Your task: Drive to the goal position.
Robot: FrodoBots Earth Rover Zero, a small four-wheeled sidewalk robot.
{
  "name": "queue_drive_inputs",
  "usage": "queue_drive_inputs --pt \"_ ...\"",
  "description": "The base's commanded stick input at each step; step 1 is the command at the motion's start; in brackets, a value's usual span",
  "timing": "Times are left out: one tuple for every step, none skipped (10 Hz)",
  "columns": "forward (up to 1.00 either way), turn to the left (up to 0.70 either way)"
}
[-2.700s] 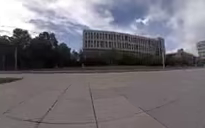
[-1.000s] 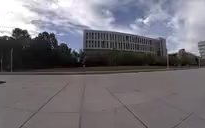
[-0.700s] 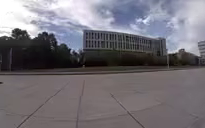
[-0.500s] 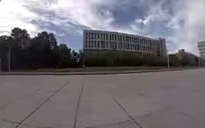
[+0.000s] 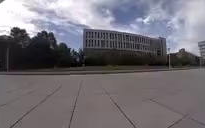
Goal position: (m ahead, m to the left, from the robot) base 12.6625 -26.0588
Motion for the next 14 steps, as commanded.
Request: queue_drive_inputs --pt "0.70 0.00" --pt "0.70 0.00" --pt "0.70 0.00" --pt "0.70 0.00" --pt "0.70 0.00" --pt "0.70 0.00" --pt "0.70 0.00" --pt "0.70 0.00" --pt "0.70 0.00" --pt "0.70 0.00" --pt "0.70 0.00" --pt "0.70 0.00" --pt "0.70 0.00" --pt "0.70 0.00"
